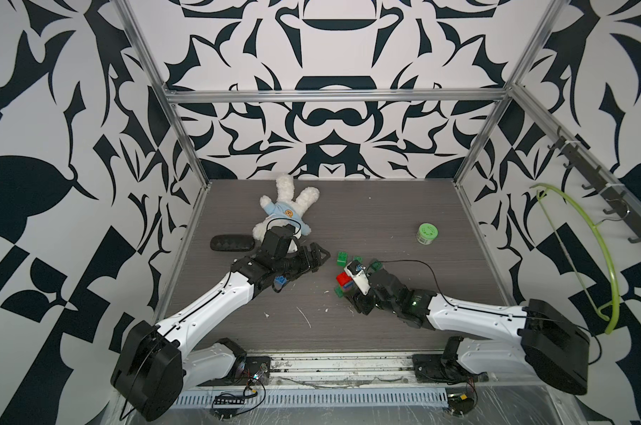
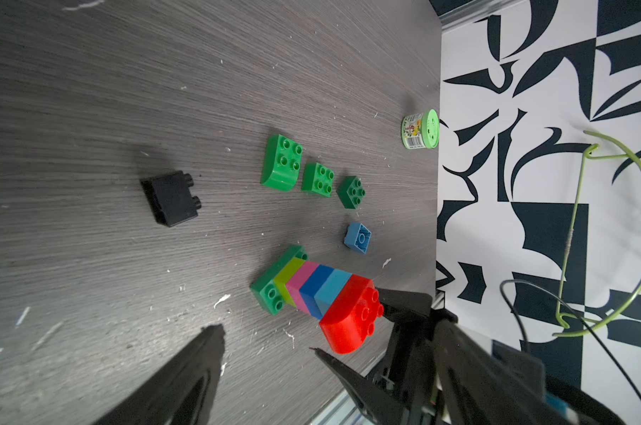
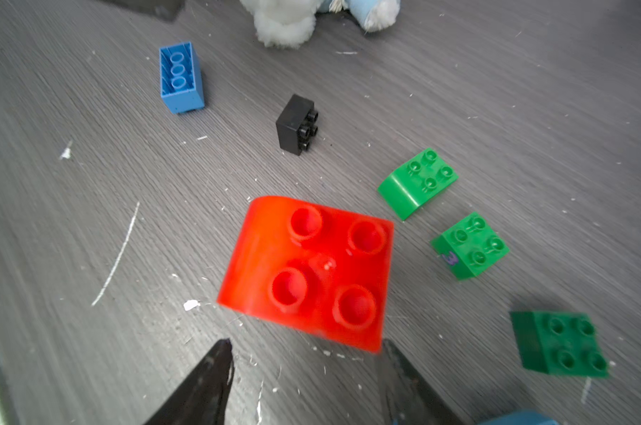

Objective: Assemble the number 1 with lego
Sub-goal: Adjust the lego brick at the center of the board.

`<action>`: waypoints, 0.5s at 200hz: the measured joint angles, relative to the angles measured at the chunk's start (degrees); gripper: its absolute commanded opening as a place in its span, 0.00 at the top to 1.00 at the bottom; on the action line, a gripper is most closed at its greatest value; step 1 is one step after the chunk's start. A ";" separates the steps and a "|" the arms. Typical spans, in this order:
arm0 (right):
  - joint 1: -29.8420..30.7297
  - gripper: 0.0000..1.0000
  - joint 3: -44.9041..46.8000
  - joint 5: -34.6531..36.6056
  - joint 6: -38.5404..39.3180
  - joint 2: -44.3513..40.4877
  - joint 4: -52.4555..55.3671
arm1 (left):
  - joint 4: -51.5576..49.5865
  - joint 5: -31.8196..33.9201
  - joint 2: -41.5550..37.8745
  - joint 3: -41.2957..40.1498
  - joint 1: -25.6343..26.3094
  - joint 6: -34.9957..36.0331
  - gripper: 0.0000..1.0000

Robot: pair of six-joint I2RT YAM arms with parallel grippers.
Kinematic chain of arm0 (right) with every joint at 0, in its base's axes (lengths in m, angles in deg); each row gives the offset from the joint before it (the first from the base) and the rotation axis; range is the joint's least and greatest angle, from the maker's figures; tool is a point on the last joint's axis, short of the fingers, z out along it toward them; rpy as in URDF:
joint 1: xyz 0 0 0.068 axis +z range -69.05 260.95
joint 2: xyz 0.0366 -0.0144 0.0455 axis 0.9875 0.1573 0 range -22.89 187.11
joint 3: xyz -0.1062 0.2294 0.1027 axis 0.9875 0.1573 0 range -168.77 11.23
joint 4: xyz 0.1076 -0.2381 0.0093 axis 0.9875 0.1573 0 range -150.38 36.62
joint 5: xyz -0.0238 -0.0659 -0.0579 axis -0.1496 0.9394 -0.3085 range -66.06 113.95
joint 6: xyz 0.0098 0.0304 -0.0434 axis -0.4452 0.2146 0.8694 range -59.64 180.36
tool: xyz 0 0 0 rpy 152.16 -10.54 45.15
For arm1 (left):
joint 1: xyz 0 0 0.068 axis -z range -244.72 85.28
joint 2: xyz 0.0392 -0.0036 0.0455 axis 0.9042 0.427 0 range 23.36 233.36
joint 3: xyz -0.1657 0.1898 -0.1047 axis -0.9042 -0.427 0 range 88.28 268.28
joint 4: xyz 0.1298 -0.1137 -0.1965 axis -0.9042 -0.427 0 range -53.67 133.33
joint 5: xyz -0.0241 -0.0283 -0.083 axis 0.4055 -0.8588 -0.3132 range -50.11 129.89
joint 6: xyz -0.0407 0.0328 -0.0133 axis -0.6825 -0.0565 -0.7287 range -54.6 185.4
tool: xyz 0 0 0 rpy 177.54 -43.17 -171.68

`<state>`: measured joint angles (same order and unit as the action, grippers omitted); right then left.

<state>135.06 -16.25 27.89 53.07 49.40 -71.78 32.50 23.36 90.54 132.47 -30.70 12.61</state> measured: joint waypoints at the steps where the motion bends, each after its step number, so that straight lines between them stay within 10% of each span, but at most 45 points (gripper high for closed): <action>1: 0.00 0.35 0.04 0.00 0.04 0.07 -0.17 | 0.04 0.07 -0.04 -0.02 0.00 0.00 0.05; 100: 0.00 0.49 3.34 0.22 3.45 6.93 -16.79 | 1.16 1.75 -4.07 -3.52 -1.01 -1.92 0.09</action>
<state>135.06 -12.91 28.11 56.53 56.33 -88.56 33.66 25.10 86.47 128.95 -31.71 10.68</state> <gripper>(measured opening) 0.543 0.917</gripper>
